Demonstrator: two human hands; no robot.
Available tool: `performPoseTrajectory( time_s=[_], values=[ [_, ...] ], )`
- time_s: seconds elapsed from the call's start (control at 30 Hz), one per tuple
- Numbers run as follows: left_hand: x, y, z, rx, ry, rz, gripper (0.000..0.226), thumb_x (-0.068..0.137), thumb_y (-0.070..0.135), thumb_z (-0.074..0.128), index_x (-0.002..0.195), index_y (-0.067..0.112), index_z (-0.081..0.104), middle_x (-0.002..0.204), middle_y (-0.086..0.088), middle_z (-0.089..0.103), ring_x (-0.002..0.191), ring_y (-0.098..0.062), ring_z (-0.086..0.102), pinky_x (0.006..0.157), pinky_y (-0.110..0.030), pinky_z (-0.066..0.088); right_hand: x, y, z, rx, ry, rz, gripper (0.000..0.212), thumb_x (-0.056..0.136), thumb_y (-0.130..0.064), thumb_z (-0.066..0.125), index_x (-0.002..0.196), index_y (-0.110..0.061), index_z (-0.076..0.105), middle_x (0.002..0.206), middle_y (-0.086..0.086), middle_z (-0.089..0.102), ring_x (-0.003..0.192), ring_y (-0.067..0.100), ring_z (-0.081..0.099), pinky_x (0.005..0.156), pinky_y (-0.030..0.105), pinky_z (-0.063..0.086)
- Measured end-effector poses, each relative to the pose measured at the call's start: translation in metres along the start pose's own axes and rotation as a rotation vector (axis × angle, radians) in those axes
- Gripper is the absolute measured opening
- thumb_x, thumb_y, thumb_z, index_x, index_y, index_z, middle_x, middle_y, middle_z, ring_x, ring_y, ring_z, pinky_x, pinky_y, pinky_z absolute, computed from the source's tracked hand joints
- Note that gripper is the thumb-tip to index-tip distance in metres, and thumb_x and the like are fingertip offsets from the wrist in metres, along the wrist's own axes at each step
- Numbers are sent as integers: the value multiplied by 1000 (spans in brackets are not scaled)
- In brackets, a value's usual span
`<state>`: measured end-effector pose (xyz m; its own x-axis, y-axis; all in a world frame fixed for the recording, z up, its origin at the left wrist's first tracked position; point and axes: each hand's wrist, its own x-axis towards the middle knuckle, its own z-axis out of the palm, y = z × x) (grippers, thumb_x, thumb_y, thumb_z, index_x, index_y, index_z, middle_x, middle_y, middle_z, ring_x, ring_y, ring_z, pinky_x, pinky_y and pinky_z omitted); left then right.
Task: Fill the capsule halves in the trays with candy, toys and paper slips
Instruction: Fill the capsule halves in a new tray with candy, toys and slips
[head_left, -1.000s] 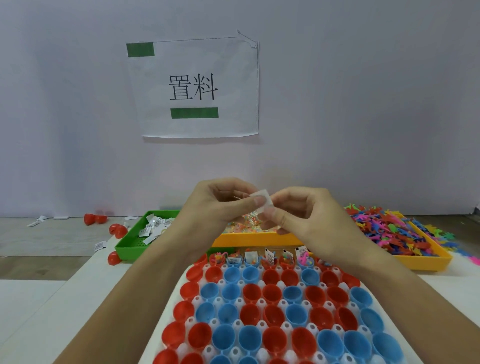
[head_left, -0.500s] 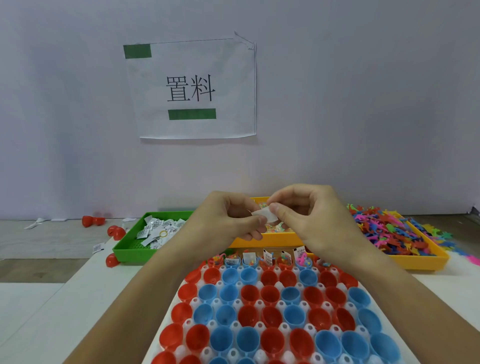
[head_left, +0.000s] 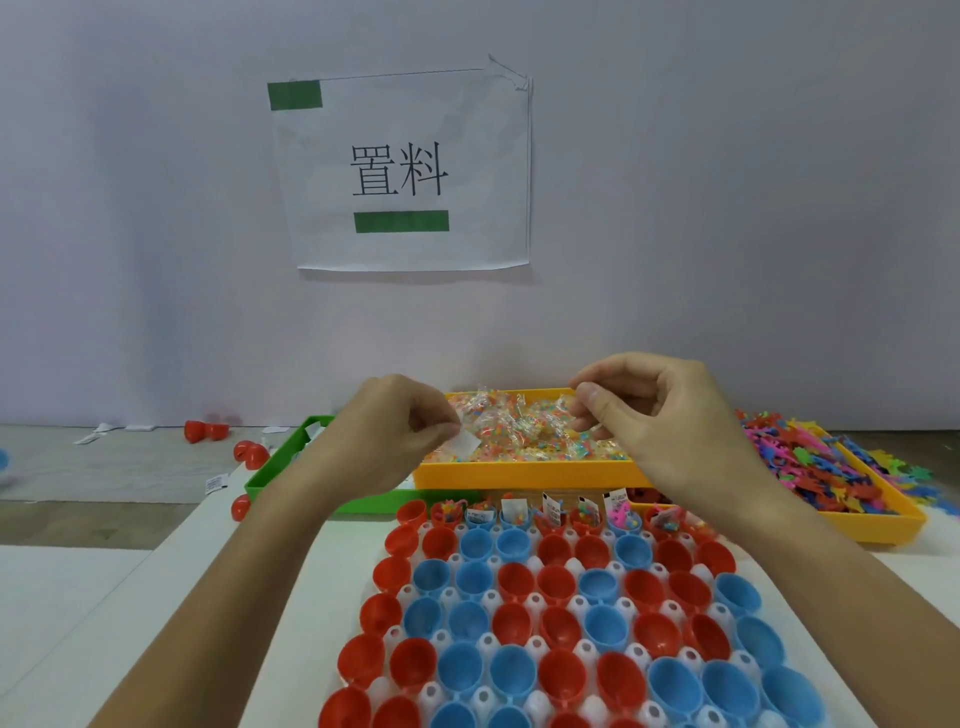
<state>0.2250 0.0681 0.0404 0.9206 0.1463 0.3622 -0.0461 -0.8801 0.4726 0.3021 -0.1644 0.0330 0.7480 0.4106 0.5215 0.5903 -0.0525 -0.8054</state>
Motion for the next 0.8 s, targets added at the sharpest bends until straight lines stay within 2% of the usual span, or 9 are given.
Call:
performPoseTrajectory(
  time_s=[0.07,0.23,0.4,0.57,0.7,0.8],
  values=[
    [-2,-7,-1,96,-50,-2,11,92,14,66,89,19,76,79,12,68,72,0,62,63,-7,45,0,0,1,-20,-8,-10,12,95,-9,64,92,-17,73,79,-4,76,73,7,72,67,14,55],
    [0,-16,5,148,-101,-43,8,90,15,69,95,18,74,83,4,72,72,-8,67,70,-26,59,-2,0,1,-57,-14,-30,12,95,-11,63,96,-18,72,80,-10,75,74,4,72,68,12,54],
    [0,-18,7,148,-115,-18,10,90,13,69,91,19,76,83,3,71,74,-6,66,72,-23,58,-2,2,1,-99,-5,-33,12,95,-13,63,98,-22,71,83,-10,76,78,5,72,72,17,58],
    [1,-19,12,146,-153,-17,13,90,11,68,93,19,78,84,2,71,74,-7,65,71,-23,57,-2,3,1,-117,-9,-31,12,95,-16,63,98,-23,72,83,-11,75,78,4,72,70,14,56],
    [1,-18,19,173,-183,-1,14,91,10,67,93,20,77,81,8,67,71,-4,61,64,-17,52,-2,3,1,-128,-11,-32,12,95,-16,63,98,-23,72,83,-13,75,78,3,72,69,12,54],
    [1,-16,22,194,-187,12,15,90,9,67,92,19,78,79,10,63,71,-4,60,66,-20,54,-2,3,1,-129,-11,-33,12,95,-15,63,97,-23,72,82,-14,75,77,2,71,68,11,54]
  ],
)
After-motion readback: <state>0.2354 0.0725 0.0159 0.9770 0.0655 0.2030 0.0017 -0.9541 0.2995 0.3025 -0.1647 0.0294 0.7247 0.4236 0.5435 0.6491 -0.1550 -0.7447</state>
